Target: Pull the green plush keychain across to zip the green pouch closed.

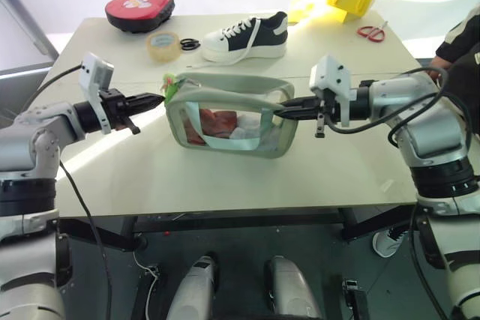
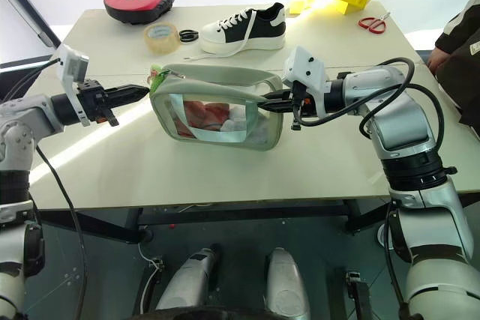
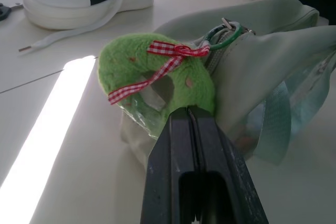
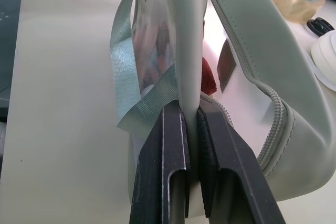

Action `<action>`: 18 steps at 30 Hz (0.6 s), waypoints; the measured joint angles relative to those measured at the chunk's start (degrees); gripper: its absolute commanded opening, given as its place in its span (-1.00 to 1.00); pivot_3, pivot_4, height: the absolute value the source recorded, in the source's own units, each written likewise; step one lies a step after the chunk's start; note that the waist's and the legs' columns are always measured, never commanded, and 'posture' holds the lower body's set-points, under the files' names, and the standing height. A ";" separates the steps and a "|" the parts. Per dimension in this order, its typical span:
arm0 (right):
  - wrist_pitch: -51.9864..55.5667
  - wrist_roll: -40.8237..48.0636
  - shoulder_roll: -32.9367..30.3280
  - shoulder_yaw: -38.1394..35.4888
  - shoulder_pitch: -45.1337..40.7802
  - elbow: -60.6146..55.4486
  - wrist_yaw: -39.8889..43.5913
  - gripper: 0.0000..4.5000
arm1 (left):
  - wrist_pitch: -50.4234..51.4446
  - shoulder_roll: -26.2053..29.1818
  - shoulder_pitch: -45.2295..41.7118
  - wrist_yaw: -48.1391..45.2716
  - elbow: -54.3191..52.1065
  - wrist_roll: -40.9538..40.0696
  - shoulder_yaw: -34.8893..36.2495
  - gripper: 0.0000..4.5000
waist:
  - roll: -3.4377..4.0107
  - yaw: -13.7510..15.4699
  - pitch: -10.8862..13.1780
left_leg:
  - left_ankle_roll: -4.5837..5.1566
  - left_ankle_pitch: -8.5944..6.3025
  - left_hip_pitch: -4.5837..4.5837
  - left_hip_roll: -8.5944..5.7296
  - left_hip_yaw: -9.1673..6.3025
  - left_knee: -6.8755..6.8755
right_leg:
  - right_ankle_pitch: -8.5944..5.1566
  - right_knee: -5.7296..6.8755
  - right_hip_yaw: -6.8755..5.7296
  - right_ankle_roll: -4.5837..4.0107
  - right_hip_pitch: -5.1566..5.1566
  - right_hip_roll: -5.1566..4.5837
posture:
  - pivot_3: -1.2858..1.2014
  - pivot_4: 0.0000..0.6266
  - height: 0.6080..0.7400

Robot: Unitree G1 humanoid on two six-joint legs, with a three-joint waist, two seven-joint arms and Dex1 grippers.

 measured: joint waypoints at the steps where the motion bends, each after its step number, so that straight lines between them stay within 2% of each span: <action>1: -0.04 -0.07 0.03 0.00 0.00 0.00 -0.01 -1.00 | -0.10 -0.07 0.00 -0.04 0.03 0.09 -0.27 -0.97 | 0.00 0.00 0.00 | 0.00 0.00 0.00 0.00 0.00 0.01 | 0.00 0.00 0.00 0.00 0.00 0.00 | 0.03 -0.52 1.00; 11: -0.37 -0.48 0.40 -0.11 -0.12 0.31 -0.07 -1.00 | -2.48 1.16 -4.23 -0.13 3.06 0.81 -0.48 -0.97 | 0.00 -0.05 0.00 | 0.00 0.00 0.00 0.02 0.03 0.05 | 0.04 0.00 0.03 0.00 0.00 0.04 | 0.03 -0.52 1.00; 14: -0.53 -0.54 0.42 -0.07 -0.47 0.89 -0.03 -1.00 | -2.68 1.35 -4.75 -0.57 3.92 0.72 0.23 -0.57 | 0.00 -0.03 0.00 | 0.00 0.00 0.00 0.02 0.04 0.06 | 0.04 0.00 0.04 0.00 0.00 0.04 | 0.03 -0.52 1.00; 18: -0.90 -0.90 0.41 -0.07 -0.57 1.04 0.05 -1.00 | -2.66 1.14 -3.65 -1.02 3.96 0.49 0.32 0.31 | 0.00 0.04 0.00 | 0.00 0.00 0.00 0.02 0.04 0.08 | 0.05 0.00 0.05 0.01 0.01 0.04 | 0.03 -0.52 1.00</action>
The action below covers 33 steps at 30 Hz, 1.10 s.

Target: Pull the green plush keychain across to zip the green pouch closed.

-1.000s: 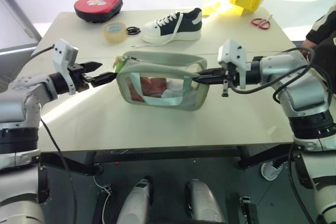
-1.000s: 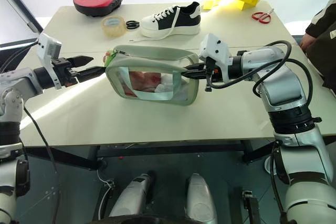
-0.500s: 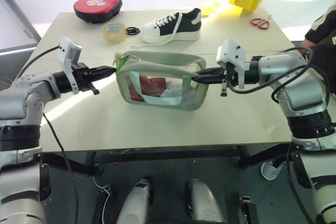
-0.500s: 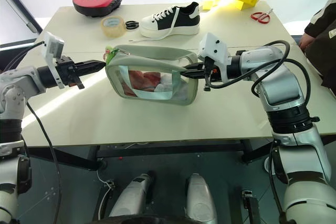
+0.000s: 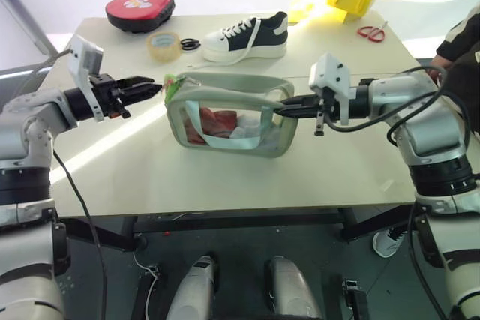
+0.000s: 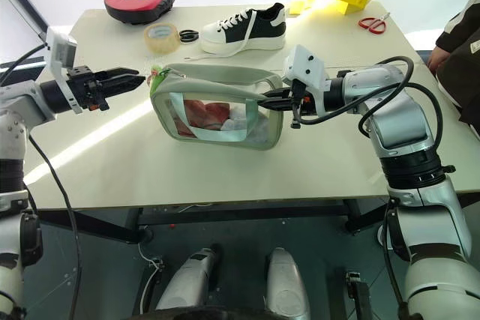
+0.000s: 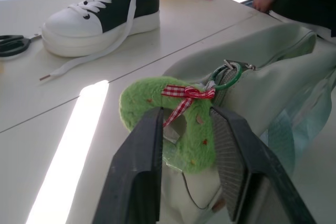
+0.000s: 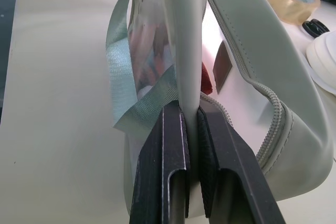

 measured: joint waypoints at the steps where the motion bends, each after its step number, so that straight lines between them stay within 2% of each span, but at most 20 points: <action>1: -0.02 -0.10 -0.01 0.00 0.00 0.00 0.02 -1.00 | 0.11 -0.40 0.28 0.49 0.00 0.01 0.00 0.53 | 0.00 0.01 0.00 | 0.00 0.00 0.00 0.00 0.00 0.01 | 0.00 0.00 0.00 0.00 0.00 0.00 | 0.03 -0.52 1.00; 11: 0.03 -0.56 -0.02 0.00 0.02 -0.21 0.02 -1.00 | -0.68 -3.43 0.01 1.88 0.63 0.83 -1.12 0.53 | 0.00 0.05 0.00 | 0.00 0.00 0.00 -0.01 0.01 0.15 | 0.04 0.00 0.02 0.04 0.05 0.00 | 0.03 -0.52 1.00; 12: 0.05 -0.57 -0.02 0.00 0.02 -0.28 0.01 -1.00 | -0.89 -3.68 -0.20 1.91 1.17 1.03 -1.13 0.30 | 0.00 0.06 0.00 | 0.00 0.00 0.00 -0.01 0.00 0.16 | 0.04 0.00 0.01 0.04 0.06 0.00 | 0.03 -0.52 1.00; 13: 0.09 -0.58 -0.02 0.00 0.02 -0.39 0.01 -1.00 | -0.96 -3.86 -0.40 1.88 1.71 1.15 -1.17 0.17 | 0.00 0.06 0.00 | 0.00 0.00 0.00 -0.02 0.01 0.18 | 0.05 0.00 0.02 0.05 0.08 0.00 | 0.03 -0.52 1.00; 18: 0.58 -0.60 -0.04 0.00 0.04 -1.19 -0.01 -1.00 | -0.92 -4.37 -0.46 1.39 2.74 1.33 -1.71 -0.97 | 0.00 0.00 0.00 | 0.00 -0.01 0.00 -0.01 0.01 0.20 | 0.06 0.00 0.02 0.06 0.08 0.00 | 0.03 -0.52 1.00; 26: 1.04 -0.60 -0.06 -0.01 0.04 -1.30 -0.07 -1.00 | -1.22 -4.93 -1.02 1.02 3.94 2.10 -1.71 -0.97 | 0.00 0.02 0.00 | 0.00 -0.01 0.00 -0.01 0.01 0.21 | 0.07 0.01 0.02 0.07 0.08 0.00 | 0.03 -0.52 1.00; 33: 1.03 -0.64 -0.10 -0.04 0.04 -1.32 -0.12 -1.00 | -4.49 -4.17 -6.88 1.33 3.97 3.10 -1.56 -0.97 | 0.00 -0.04 0.00 | 0.01 -0.01 -0.02 -0.02 0.02 0.23 | 0.08 0.00 0.02 0.08 0.08 0.00 | 0.03 -0.52 1.00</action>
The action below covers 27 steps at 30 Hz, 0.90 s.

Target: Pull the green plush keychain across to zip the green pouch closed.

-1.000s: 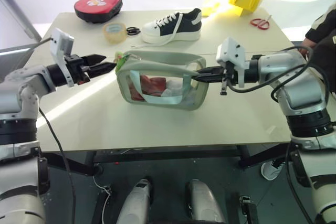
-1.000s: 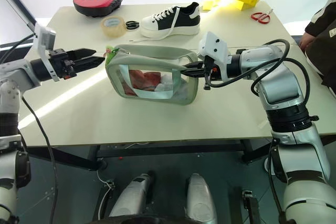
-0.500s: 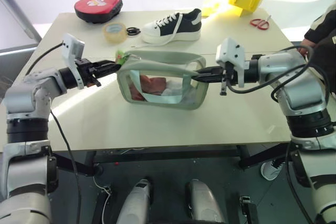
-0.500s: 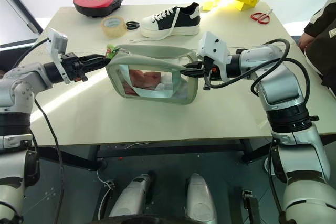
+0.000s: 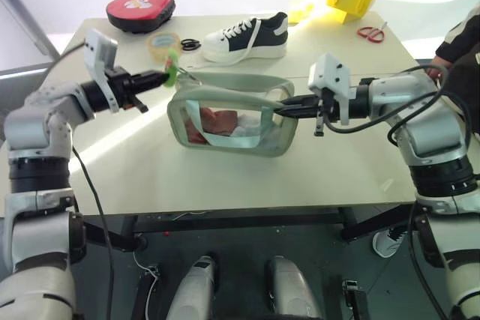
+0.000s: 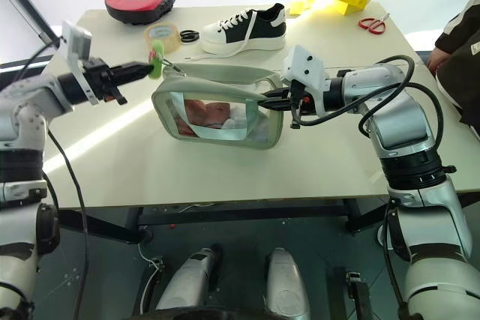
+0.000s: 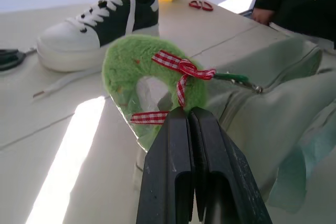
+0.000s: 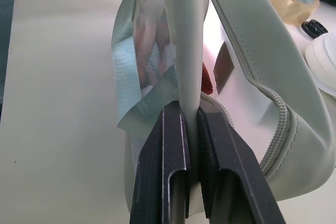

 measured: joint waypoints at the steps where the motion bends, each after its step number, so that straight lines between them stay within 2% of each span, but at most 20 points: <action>1: 0.00 -0.04 0.00 0.00 0.00 0.00 0.00 -1.00 | -0.55 0.20 -0.39 -0.24 -0.19 0.18 0.00 -0.97 | 0.00 -0.01 0.00 | 0.00 0.00 0.00 0.00 0.00 0.00 | 0.00 0.00 0.00 0.00 0.00 0.00 | 0.03 -0.52 1.00; 6: -0.05 -0.12 -0.04 -0.05 0.00 0.02 -0.10 -1.00 | -5.75 2.33 -0.53 -3.80 -5.69 4.16 -4.64 -0.97 | 0.00 0.09 0.00 | 0.00 0.00 -0.01 0.00 0.01 0.01 | 0.00 0.00 0.02 0.00 0.01 0.00 | 0.03 -0.52 1.00; 14: -0.31 -0.14 0.08 -0.01 0.02 0.05 -0.16 -1.00 | -15.16 0.54 -0.86 -6.17 -8.85 11.53 -13.33 -0.97 | 0.00 0.02 0.00 | 0.00 0.00 -0.01 -0.01 0.03 0.02 | 0.01 0.00 0.02 0.01 0.01 0.00 | 0.03 -0.52 1.00; 17: -0.31 -0.14 0.07 -0.01 0.07 0.04 -0.22 -1.00 | -16.35 1.17 -1.25 -8.29 -8.47 12.95 -14.38 -0.61 | 0.00 -0.03 0.00 | 0.01 -0.01 -0.01 0.00 0.03 0.02 | 0.01 0.00 0.02 0.01 0.00 0.02 | 0.03 -0.52 1.00; 24: -0.32 -0.15 0.04 -0.02 0.19 0.04 -0.48 -1.00 | -16.94 2.36 -2.74 -9.32 -4.99 13.14 -13.16 0.92 | 0.00 0.05 0.00 | 0.02 -0.01 -0.01 0.00 0.03 0.03 | 0.01 0.00 0.02 0.01 0.00 0.02 | 0.03 -0.52 1.00; 27: -0.42 -0.12 0.07 -0.02 0.19 0.04 -0.54 -1.00 | -15.49 4.11 -4.46 -9.71 -4.32 12.74 -11.79 0.97 | 0.00 -0.10 0.00 | 0.03 -0.01 -0.01 0.00 0.03 0.03 | 0.01 0.00 0.02 0.02 0.00 0.02 | 0.03 -0.52 1.00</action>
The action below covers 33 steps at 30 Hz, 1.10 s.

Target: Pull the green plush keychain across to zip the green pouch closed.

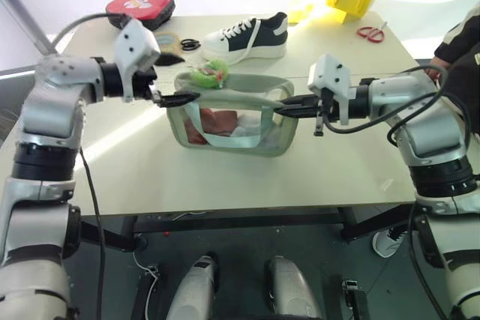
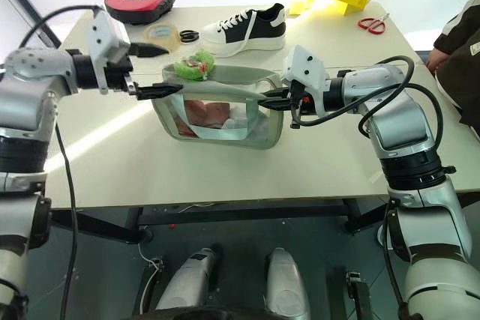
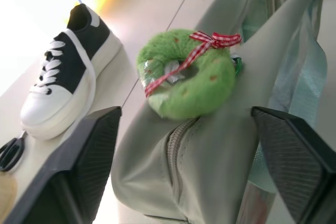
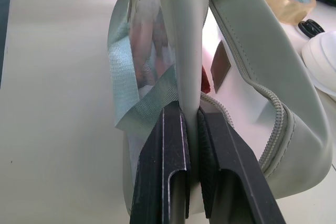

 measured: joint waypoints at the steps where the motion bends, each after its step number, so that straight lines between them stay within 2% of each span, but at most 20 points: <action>1: -0.06 -0.02 0.00 0.00 0.00 0.00 0.00 -1.00 | 1.04 0.95 -0.02 -0.29 -0.01 -0.58 1.05 0.97 | 0.00 -0.05 0.00 | 0.00 0.00 0.00 0.00 0.00 0.00 | 0.00 0.00 0.00 0.00 -0.01 0.00 | 0.03 -0.52 1.00; 5: -0.40 -0.10 0.02 0.00 -0.01 0.19 0.02 -1.00 | 4.49 3.80 3.66 -1.23 -2.84 -2.15 3.21 0.97 | 0.01 0.00 0.00 | 0.00 0.00 0.00 0.01 0.00 0.00 | 0.00 0.00 0.02 0.00 0.00 0.01 | 0.03 -0.52 1.00; 10: -0.67 -0.45 0.03 -0.02 -0.06 0.29 0.10 -1.00 | 7.57 2.63 11.82 0.81 -6.86 -2.28 3.03 0.97 | 0.01 0.14 0.00 | 0.01 0.00 0.00 0.03 -0.01 0.01 | 0.01 0.00 0.02 -0.02 0.00 0.03 | 0.03 -0.52 1.00; 13: -0.66 -0.45 -0.01 -0.02 -0.05 0.28 0.28 -1.00 | 7.54 0.98 14.44 2.85 -7.98 -2.15 2.98 0.63 | 0.01 0.18 0.00 | 0.01 0.00 0.00 0.04 -0.01 0.01 | 0.01 0.00 0.02 -0.02 0.00 0.02 | 0.03 -0.52 1.00; 16: -0.64 -0.45 -0.02 -0.02 -0.05 0.28 0.57 -1.00 | 6.70 0.22 14.49 4.51 -7.93 -1.99 3.00 0.00 | 0.00 0.16 0.00 | 0.01 0.00 0.00 0.03 -0.01 0.01 | 0.02 -0.01 0.02 -0.02 0.00 0.02 | 0.03 -0.52 1.00; 19: -0.64 -0.45 -0.02 -0.02 -0.05 0.27 0.62 -1.00 | 6.16 0.23 14.45 5.03 -7.93 -1.71 3.00 -0.75 | 0.00 0.16 0.00 | 0.01 0.00 0.00 0.03 -0.01 0.01 | 0.02 0.00 0.02 -0.02 0.00 0.02 | 0.03 -0.52 1.00; 20: -0.63 -0.46 -0.02 -0.02 -0.05 0.28 0.62 -1.00 | 6.16 0.23 14.45 4.99 -7.93 -1.73 2.99 -0.90 | 0.00 0.17 0.00 | 0.01 0.00 0.00 0.03 0.00 0.01 | 0.02 0.00 0.02 -0.02 0.00 0.02 | 0.03 -0.52 1.00; 21: -0.61 -0.45 -0.02 -0.02 -0.05 0.27 0.62 -1.00 | 6.17 0.23 14.45 4.84 -7.94 -1.82 2.99 -0.99 | 0.00 0.18 0.00 | 0.01 0.00 0.00 0.03 0.00 0.01 | 0.02 0.00 0.02 -0.02 0.00 0.02 | 0.03 -0.52 1.00; 26: -0.50 -0.45 -0.01 -0.01 -0.05 0.19 0.60 -1.00 | 6.35 0.24 14.45 4.85 -8.01 -1.86 2.99 -0.99 | 0.00 0.18 0.00 | 0.00 0.00 0.00 0.03 0.00 0.01 | 0.02 -0.01 0.02 -0.02 0.00 0.02 | 0.03 -0.52 1.00; 28: -0.03 -0.41 0.03 -0.01 -0.05 0.18 0.51 -0.63 | 6.99 0.26 14.44 4.91 -8.22 -2.11 3.00 -1.00 | 0.00 0.18 0.00 | 0.00 0.00 0.00 0.03 -0.01 0.01 | 0.02 0.00 0.02 -0.02 0.00 0.02 | 0.03 -0.52 1.00; 29: 0.49 -0.32 0.09 -0.02 -0.06 0.18 0.45 -0.51 | 7.46 0.29 14.41 4.92 -8.31 -2.27 3.03 -1.00 | 0.00 0.17 0.00 | 0.00 0.00 0.00 0.03 -0.01 0.01 | 0.02 0.00 0.02 -0.02 0.00 0.02 | 0.03 -0.52 1.00; 33: 1.77 0.20 0.23 -0.02 -0.42 0.23 0.85 0.37 | 8.19 0.65 14.37 4.94 -8.74 -2.31 3.04 -1.00 | 0.00 0.14 0.00 | 0.00 0.00 0.00 0.03 0.00 0.01 | 0.02 -0.01 0.02 -0.02 0.00 0.02 | 0.03 -0.52 1.00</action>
